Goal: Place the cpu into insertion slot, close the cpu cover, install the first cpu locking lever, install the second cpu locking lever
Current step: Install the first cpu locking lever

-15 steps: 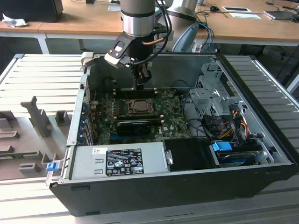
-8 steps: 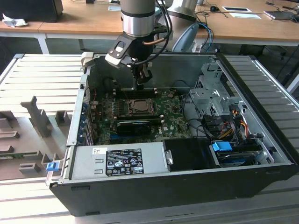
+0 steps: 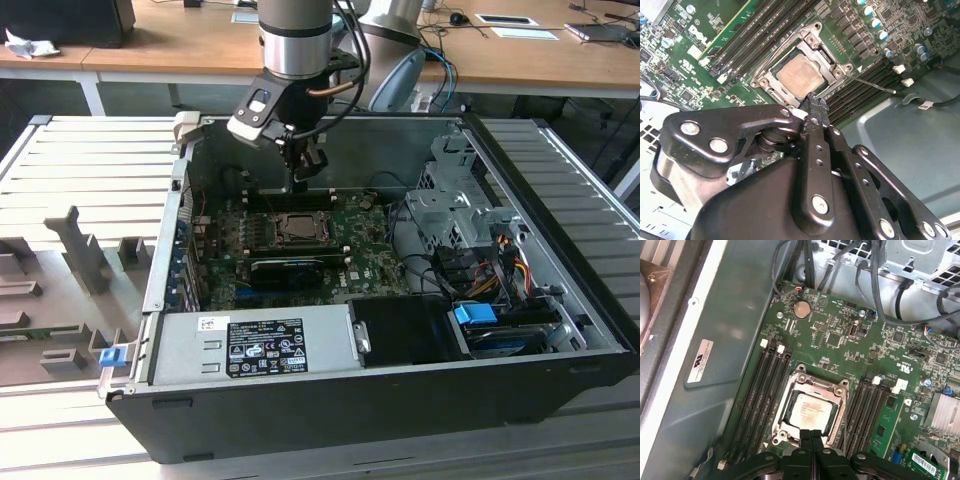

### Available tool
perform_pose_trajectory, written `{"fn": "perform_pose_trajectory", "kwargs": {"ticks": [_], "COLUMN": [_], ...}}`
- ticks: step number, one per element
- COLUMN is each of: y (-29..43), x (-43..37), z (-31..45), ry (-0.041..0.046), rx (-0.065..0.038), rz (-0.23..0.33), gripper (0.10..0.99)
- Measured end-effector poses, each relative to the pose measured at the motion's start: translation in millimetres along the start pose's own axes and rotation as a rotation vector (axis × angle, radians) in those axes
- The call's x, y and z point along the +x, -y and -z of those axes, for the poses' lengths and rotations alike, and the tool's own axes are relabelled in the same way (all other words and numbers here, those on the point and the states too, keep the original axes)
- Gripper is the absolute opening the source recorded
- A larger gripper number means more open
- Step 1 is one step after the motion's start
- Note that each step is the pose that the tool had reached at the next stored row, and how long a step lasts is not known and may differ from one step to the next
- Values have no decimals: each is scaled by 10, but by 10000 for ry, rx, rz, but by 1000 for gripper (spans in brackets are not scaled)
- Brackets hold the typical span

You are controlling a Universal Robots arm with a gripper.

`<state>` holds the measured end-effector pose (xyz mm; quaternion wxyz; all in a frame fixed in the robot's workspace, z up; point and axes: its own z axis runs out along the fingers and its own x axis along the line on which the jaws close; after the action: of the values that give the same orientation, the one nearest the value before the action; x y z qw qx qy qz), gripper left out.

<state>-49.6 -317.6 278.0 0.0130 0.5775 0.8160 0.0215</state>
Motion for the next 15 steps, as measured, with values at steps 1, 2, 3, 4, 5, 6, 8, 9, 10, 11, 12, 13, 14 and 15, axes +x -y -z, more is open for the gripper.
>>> {"fn": "perform_pose_trajectory", "kwargs": {"ticks": [1, 2, 3, 4, 5, 6, 8, 9, 10, 11, 12, 13, 14, 15], "y": [0, 0, 0, 0, 0, 0, 0, 0, 0, 0, 0, 0, 0, 0], "x": [0, 0, 0, 0, 0, 0, 0, 0, 0, 0, 0, 0, 0, 0], "z": [0, 0, 0, 0, 0, 0, 0, 0, 0, 0, 0, 0, 0, 0], "ry": [-3, -5, -7, -9, -11, -13, -17, -19, -21, -25, -28, -30, -33, -35], "rx": [0, 0, 0, 0, 0, 1, 1, 1, 1, 2, 1, 2, 2, 2], "rz": [66, 103, 138, 181, 215, 263, 339, 378, 438, 507, 559, 599, 652, 689], "gripper": [106, 106, 106, 106, 106, 106, 106, 106, 106, 106, 106, 106, 106, 106]}}
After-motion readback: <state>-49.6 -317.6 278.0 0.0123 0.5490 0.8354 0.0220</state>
